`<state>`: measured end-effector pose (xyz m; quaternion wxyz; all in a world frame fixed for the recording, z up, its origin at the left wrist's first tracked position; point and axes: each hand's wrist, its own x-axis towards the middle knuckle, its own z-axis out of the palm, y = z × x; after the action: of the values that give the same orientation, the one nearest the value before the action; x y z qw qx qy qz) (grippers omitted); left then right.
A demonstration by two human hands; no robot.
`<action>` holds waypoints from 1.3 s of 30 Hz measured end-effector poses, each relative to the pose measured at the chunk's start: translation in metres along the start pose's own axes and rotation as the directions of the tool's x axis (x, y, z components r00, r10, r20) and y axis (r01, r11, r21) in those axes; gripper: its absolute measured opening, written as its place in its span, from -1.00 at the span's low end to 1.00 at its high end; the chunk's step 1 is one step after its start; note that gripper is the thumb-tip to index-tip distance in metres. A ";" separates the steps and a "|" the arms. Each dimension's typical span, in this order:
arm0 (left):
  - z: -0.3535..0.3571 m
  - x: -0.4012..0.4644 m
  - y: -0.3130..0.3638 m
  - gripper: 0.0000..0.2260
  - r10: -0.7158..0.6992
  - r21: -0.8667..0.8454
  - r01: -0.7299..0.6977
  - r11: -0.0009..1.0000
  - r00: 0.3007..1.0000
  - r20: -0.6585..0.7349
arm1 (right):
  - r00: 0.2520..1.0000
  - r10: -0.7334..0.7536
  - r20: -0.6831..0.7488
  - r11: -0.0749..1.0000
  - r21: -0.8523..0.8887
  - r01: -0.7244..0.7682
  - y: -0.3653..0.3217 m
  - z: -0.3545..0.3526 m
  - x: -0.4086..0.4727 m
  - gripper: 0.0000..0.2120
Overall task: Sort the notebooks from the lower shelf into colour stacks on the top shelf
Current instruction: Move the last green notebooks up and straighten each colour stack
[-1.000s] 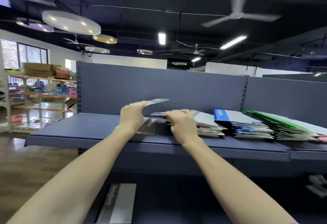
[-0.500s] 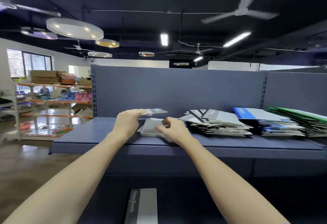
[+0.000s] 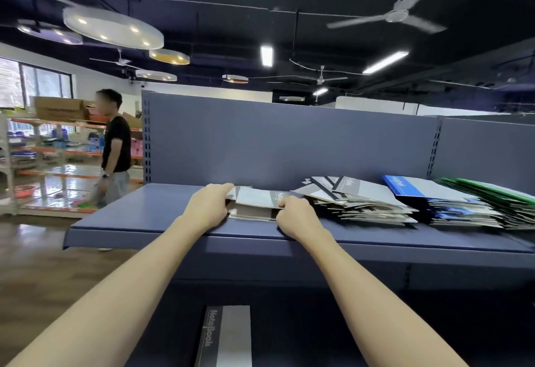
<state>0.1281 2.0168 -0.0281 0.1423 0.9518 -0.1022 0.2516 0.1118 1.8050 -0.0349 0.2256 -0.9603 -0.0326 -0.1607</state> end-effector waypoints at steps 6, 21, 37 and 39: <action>-0.004 0.000 -0.001 -0.58 -0.195 -0.094 0.180 0.979 0.961 -0.195 | 1.000 0.002 -0.011 1.000 -0.003 -0.002 -0.006 -0.007 -0.009 -0.85; 0.001 -0.001 0.001 -0.69 0.132 -0.061 -0.143 0.988 0.979 -0.154 | 1.000 -0.007 0.021 0.990 0.137 0.004 -0.009 -0.005 -0.015 -0.85; -0.002 -0.004 0.000 -0.56 0.235 -0.191 -0.210 0.959 0.964 0.121 | 0.999 0.006 -0.050 0.998 0.057 -0.003 -0.003 -0.002 -0.009 -0.70; -0.001 -0.002 0.000 -0.57 0.221 -0.173 -0.191 0.966 0.960 0.174 | 0.999 0.004 -0.049 1.000 0.019 -0.003 -0.004 -0.003 -0.009 -0.77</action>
<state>0.1257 2.0180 -0.0281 0.1779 0.9419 -0.2334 0.1633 0.1021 1.8074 -0.0339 0.2355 -0.9540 -0.0268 -0.1837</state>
